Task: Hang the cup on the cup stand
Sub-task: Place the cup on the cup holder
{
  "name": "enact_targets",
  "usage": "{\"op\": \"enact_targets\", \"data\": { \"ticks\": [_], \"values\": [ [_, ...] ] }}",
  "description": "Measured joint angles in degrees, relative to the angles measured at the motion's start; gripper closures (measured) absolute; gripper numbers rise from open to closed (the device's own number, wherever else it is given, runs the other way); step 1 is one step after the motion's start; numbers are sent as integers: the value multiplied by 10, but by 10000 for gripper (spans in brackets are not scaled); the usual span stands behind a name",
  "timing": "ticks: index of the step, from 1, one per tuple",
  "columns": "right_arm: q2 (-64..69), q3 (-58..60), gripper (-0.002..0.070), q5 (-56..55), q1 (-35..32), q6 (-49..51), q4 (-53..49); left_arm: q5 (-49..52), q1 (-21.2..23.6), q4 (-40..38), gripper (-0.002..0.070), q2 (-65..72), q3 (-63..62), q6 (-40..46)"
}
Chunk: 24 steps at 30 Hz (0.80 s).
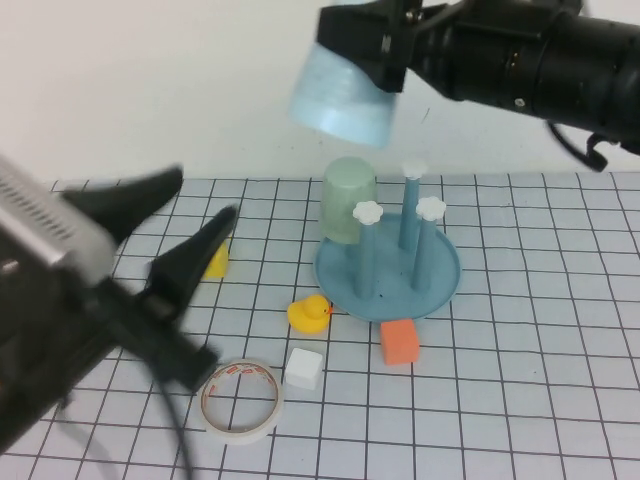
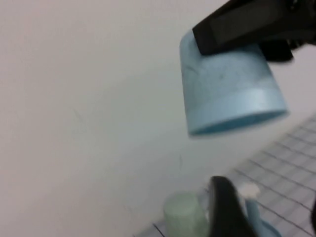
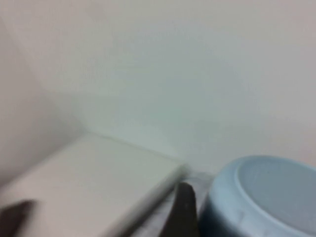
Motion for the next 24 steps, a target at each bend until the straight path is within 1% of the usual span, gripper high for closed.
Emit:
{"op": "enact_targets", "data": {
  "ticks": [4,5,6,10,16,20,24],
  "values": [
    [0,0,92,-99,-1,-134,3,130,7,-57,568,-65,0,47],
    [0,0,92,-127,-1,-164,5,164,12,-62,606,-81,0,54],
    [2,0,92,-169,-2,-207,8,224,27,-63,643,-107,0,58],
    [22,0,92,-219,-3,-248,15,340,75,-53,668,-153,1,49],
    [75,-5,92,-240,-3,-282,15,436,159,-16,675,-190,1,11],
    [125,-39,92,-244,-8,-288,16,471,193,-14,675,-200,1,2],
    [167,-85,92,-246,-16,-289,17,486,206,-12,675,-201,1,-2]
  ]
}}
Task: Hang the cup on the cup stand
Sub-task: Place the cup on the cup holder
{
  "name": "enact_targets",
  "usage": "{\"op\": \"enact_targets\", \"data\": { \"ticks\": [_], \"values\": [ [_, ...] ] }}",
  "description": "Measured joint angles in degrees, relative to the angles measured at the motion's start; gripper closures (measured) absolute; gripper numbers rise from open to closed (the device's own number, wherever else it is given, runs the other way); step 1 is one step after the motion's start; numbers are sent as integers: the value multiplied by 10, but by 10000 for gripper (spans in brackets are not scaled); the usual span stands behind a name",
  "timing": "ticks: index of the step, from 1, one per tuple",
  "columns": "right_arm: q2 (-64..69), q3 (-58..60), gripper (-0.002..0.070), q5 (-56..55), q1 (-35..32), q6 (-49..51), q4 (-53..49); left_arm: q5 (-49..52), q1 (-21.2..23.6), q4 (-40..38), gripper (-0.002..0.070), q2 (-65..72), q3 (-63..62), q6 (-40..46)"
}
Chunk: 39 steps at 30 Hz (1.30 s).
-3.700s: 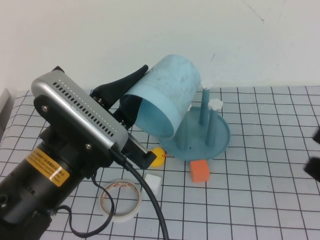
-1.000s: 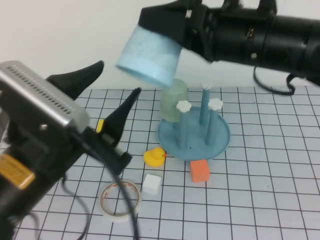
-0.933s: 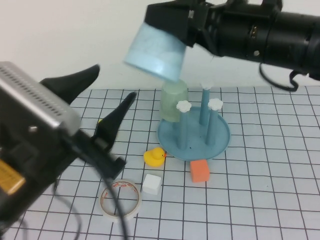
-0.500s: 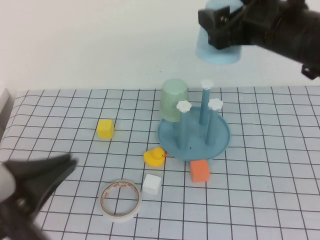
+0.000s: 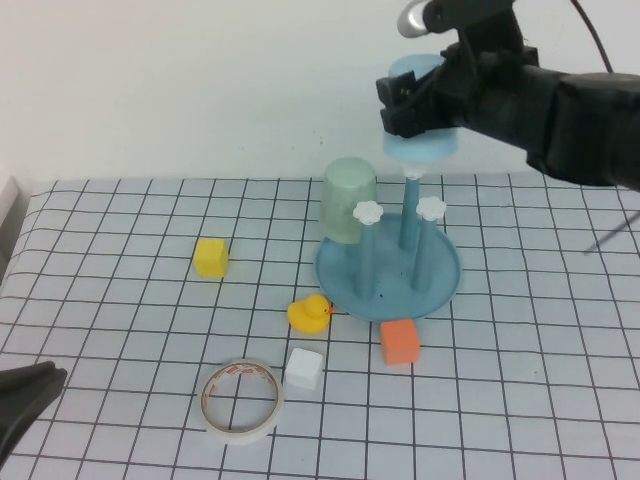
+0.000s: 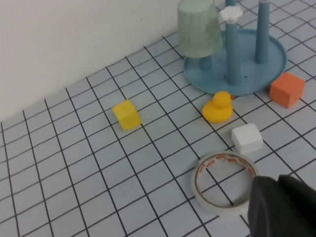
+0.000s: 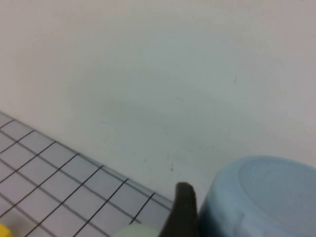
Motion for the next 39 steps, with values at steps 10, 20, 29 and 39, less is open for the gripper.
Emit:
{"op": "enact_targets", "data": {
  "ticks": [10,20,29,39],
  "values": [
    [68,-41,92,-14,-13,3,2,12,1,22,675,0,0,-6],
    [114,-74,93,-12,-13,3,2,21,1,23,676,0,0,-8],
    [154,-103,93,-12,-13,3,2,40,1,24,676,0,0,-8],
    [151,-103,31,-86,-13,15,8,44,1,41,676,0,0,-23]
  ]
}}
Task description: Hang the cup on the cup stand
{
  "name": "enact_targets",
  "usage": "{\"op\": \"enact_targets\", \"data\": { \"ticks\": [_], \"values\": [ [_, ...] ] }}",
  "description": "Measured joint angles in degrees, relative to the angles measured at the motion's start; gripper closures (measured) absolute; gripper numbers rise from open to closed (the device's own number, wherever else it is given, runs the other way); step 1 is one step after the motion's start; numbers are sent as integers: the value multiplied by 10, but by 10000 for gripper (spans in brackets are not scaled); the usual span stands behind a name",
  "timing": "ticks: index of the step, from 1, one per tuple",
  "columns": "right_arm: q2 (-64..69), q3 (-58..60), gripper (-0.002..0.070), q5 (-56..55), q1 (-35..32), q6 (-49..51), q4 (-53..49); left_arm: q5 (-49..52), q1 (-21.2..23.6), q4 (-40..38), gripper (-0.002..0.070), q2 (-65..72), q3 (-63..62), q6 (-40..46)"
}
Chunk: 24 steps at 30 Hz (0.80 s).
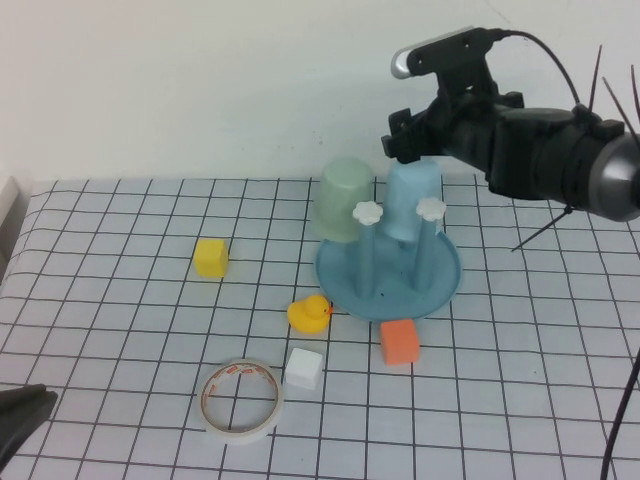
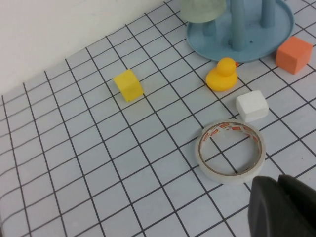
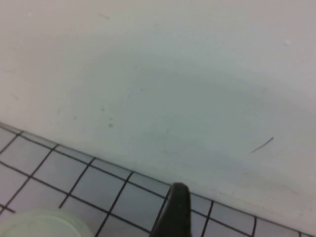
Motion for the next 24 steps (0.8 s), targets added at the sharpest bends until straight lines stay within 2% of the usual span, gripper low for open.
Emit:
{"op": "enact_targets", "data": {
  "ticks": [6,9,11,12,16,17,20,24],
  "values": [
    [-55,20,31,-8,12,12,3,30,0,0,676,-3,0,-21],
    [-97,50,69,-15,24,14,3,45,0,0,676,-18,2,-23],
    [-140,80,136,-17,30,16,4,41,0,2,676,-41,12,-32],
    [-165,99,194,-19,33,18,4,36,0,6,676,-56,19,-41],
    [-276,185,507,-12,38,40,4,6,0,17,676,-125,66,-83],
    [-308,209,566,-8,38,49,4,0,0,20,676,-140,81,-94],
    [-398,279,645,22,38,63,4,-20,0,25,676,-187,122,-120],
    [-512,366,670,101,38,67,4,-59,0,26,676,-233,167,-138]
  ]
}}
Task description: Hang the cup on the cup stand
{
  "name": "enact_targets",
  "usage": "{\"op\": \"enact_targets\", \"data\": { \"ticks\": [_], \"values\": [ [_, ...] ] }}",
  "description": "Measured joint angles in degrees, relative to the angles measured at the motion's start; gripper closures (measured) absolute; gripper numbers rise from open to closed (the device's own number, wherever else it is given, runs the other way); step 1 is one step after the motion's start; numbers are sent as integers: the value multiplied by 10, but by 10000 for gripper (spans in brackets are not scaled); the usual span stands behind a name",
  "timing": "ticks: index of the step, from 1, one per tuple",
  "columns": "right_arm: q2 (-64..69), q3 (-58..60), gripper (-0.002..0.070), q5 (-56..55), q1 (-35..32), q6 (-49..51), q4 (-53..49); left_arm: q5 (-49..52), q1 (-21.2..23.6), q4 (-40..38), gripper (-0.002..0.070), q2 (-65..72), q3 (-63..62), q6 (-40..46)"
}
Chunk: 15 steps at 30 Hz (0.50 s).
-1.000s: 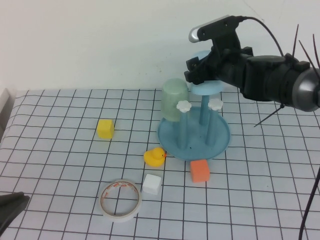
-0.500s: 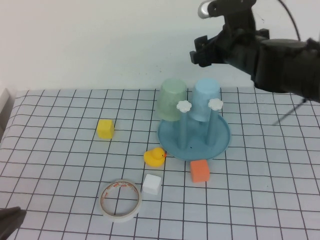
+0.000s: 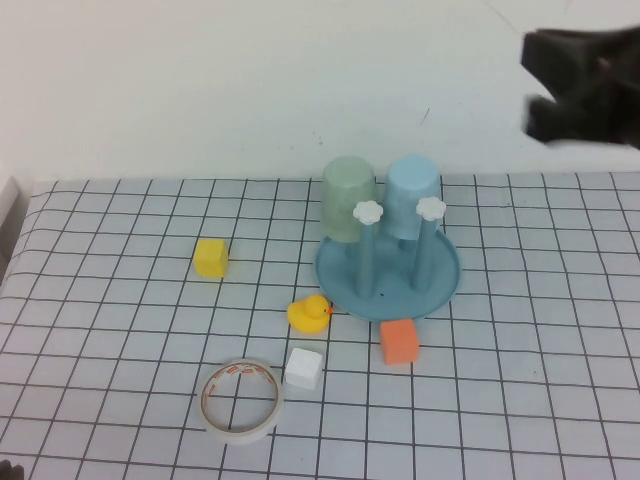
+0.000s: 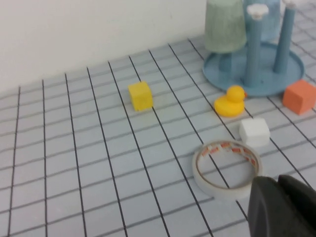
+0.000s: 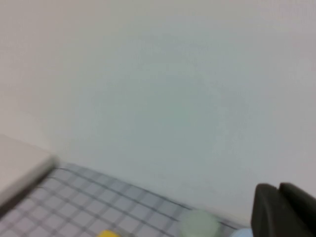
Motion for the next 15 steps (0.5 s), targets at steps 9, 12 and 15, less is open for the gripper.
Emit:
{"op": "enact_targets", "data": {
  "ticks": [9,12,15],
  "values": [
    [-210,149,677,90,0,11,-4,-45,0,5,676,-11,37,-11],
    [-274,185,678,93,0,27,-5,-45,0,5,676,-11,37,-13],
    [-336,220,678,101,0,31,-5,-45,0,5,676,-11,37,-13]
  ]
}}
